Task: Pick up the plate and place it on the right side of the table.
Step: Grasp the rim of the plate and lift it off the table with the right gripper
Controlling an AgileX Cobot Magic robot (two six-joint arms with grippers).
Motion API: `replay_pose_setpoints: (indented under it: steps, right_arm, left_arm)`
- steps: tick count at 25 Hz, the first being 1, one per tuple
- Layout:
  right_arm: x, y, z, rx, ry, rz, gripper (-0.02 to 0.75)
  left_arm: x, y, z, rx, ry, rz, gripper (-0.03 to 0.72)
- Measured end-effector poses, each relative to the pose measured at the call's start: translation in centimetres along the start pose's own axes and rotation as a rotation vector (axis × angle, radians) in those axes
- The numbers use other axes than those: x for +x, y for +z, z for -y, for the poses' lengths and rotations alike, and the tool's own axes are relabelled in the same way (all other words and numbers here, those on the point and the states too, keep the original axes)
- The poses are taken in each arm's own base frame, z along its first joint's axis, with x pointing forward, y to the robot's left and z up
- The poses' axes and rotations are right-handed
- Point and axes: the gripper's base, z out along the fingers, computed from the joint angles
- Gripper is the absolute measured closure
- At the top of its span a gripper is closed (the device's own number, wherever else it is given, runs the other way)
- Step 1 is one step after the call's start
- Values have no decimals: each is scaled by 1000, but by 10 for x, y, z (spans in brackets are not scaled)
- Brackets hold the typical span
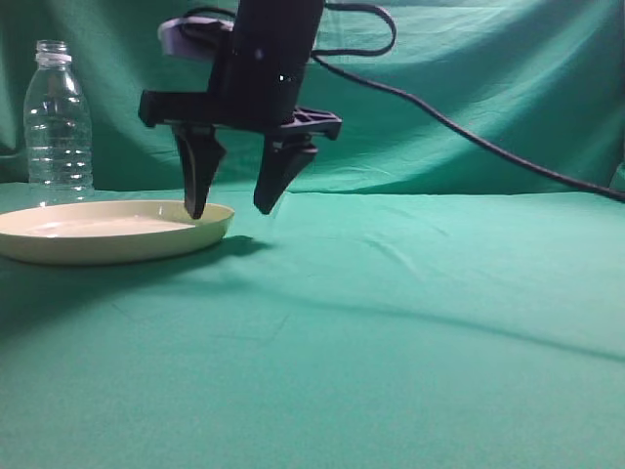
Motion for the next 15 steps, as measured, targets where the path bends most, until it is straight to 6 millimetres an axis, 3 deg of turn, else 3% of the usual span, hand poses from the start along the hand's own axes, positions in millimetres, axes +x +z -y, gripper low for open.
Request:
replay_pose_setpoints:
  steps: [7, 8, 15]
  right_arm:
    - [4, 23, 3, 14, -3, 4, 291]
    - [4, 26, 3, 15, -1, 6, 353]
    - [3, 32, 3, 15, 4, 19, 603]
  left_arm:
    - [0, 0, 0, 0, 0, 0, 688]
    - [0, 0, 0, 0, 0, 0, 688]
    - [0, 0, 0, 0, 0, 0, 688]
